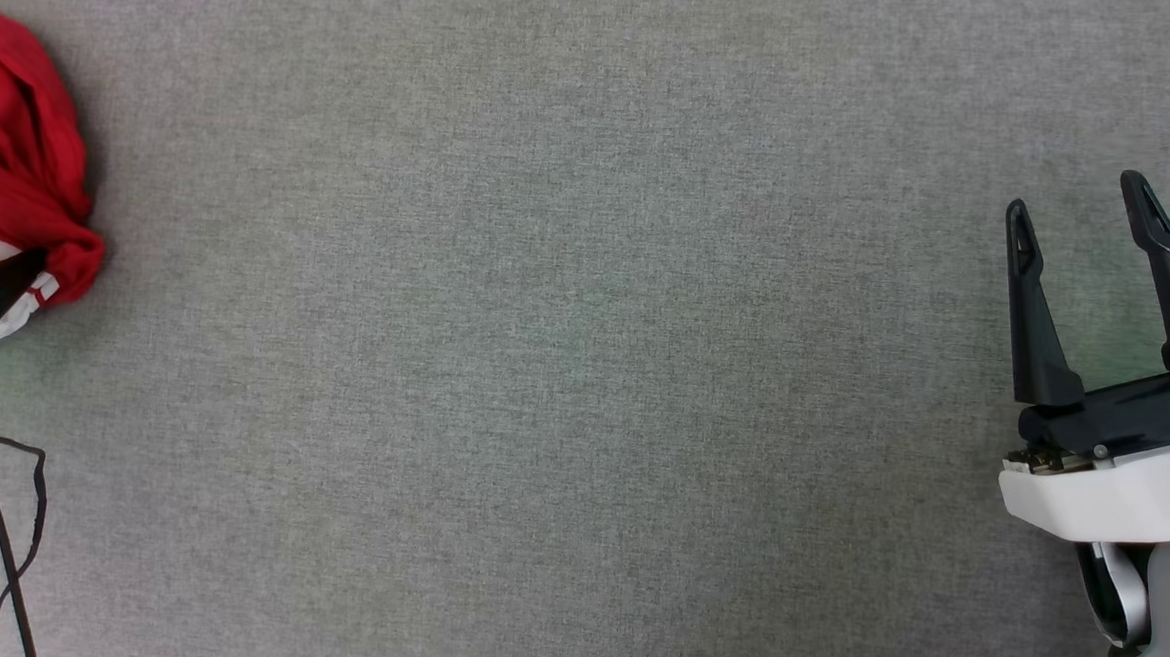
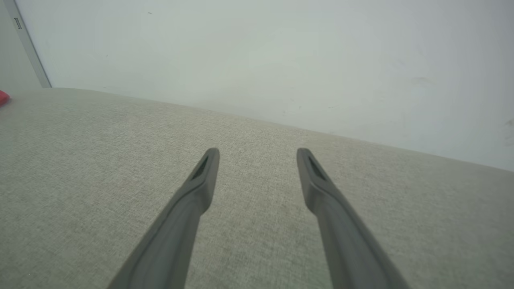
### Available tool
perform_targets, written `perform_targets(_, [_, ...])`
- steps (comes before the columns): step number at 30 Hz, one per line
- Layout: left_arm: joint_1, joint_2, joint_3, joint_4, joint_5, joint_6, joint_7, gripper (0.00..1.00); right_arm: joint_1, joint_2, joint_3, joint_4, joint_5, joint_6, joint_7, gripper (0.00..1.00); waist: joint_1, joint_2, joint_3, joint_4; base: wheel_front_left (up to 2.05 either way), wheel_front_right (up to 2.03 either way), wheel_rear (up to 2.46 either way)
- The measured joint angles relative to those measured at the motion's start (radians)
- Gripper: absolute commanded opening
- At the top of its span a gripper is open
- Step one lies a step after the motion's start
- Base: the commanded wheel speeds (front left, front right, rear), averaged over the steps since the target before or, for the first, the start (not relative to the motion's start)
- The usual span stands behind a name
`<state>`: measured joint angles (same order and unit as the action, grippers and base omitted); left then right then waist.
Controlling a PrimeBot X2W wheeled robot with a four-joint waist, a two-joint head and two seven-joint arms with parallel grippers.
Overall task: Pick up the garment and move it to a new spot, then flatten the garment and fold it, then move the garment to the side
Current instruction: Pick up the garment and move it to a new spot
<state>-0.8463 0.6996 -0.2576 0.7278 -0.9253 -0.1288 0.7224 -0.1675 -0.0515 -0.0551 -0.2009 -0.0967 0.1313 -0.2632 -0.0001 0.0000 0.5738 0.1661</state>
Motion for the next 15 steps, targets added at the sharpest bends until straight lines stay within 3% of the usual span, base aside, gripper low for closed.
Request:
perform_targets(2, [-0.001,0.005,-0.020,0.007,-0.005,0.000,-0.011,0.00,0.000,0.000,0.000,0.002,0.002,0.000,0.000,1.00,-0.0001,0.0000,-0.004,-0.004,0.00,0.00,0.00])
perform_targets(7, [-0.003,0.021,-0.079,-0.011,-0.020,0.000,-0.060,0.00,0.003,0.000,-0.004,0.008,0.010,0.000,0.000,1.00,0.0000,0.0000,-0.026,-0.005,0.00,0.00,0.00])
perform_targets(15, [-0.032,0.091,-0.186,-0.146,-0.020,0.000,-0.146,0.00,0.015,0.000,0.003,0.026,0.038,0.000,0.000,1.00,0.0000,0.0000,-0.096,0.006,0.00,0.00,0.00])
